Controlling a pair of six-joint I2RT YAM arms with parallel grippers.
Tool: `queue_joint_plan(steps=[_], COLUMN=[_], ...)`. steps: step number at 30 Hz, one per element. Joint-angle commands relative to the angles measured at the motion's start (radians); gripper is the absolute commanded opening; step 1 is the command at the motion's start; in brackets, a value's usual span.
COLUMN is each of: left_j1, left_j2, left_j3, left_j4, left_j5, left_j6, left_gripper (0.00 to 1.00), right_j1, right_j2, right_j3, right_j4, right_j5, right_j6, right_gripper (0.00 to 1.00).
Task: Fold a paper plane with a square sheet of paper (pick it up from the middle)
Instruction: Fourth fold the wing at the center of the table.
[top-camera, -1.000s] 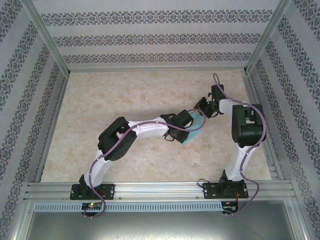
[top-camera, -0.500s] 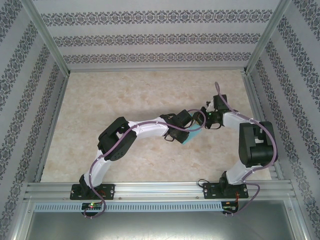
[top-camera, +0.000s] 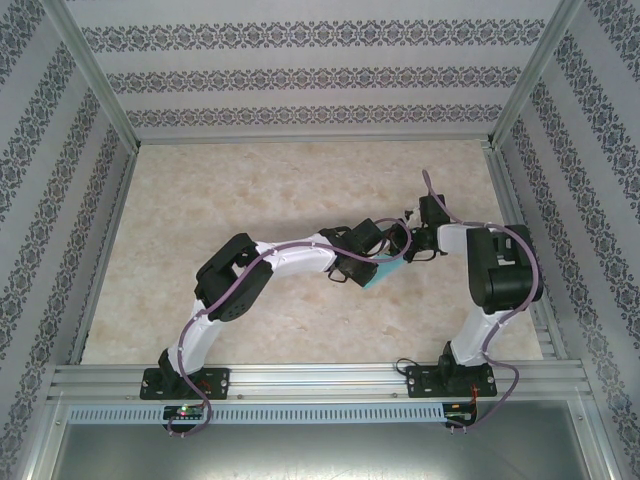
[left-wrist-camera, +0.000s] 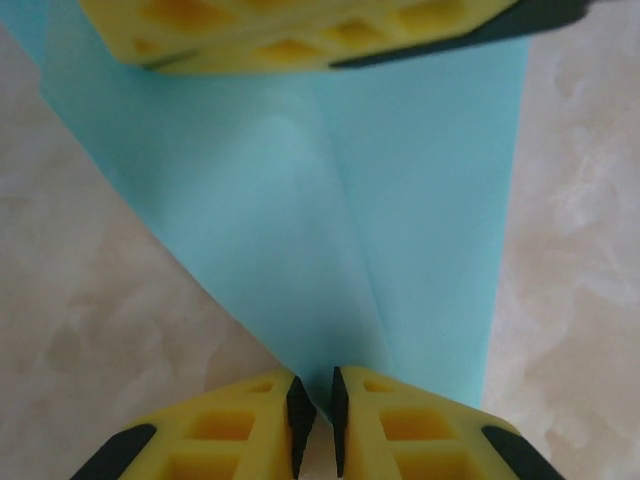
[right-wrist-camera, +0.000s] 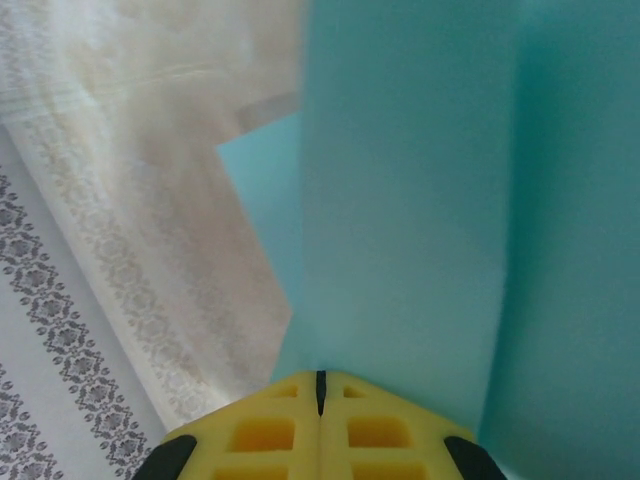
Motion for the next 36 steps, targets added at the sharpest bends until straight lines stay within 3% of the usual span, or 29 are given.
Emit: queue_joint_plan(steps=[1,7,12,24,36], left_j1=[0.015,0.014,0.014,0.014,0.014], left_j2=[0.151,0.156,0.153,0.098,0.021], left_j3=[-0.095,-0.093,-0.124,-0.251,-0.347], left_j4=[-0.203,-0.203,-0.207,-0.168,-0.16], left_j5=[-0.094,-0.085,-0.107,-0.123,-0.088], left_j6=[0.031,0.028,0.041,0.053,0.045], left_gripper=[0.21,0.21,0.21,0.21,0.2], right_j1=[0.017,-0.012,-0.03,-0.043,-0.061], right_j2=[0.039,0.043,0.047,0.066,0.044], right_j3=[0.027,0.031,0.057,0.045,-0.072], right_j4=[-0.088,-0.167,-0.142,-0.055,0.179], right_j5=[-0.018,0.118,0.172,0.189,0.239], right_j6=[-0.054,-0.092,-0.026,0.077,0.27], right_gripper=[0.03,0.04,0.05,0.02,0.01])
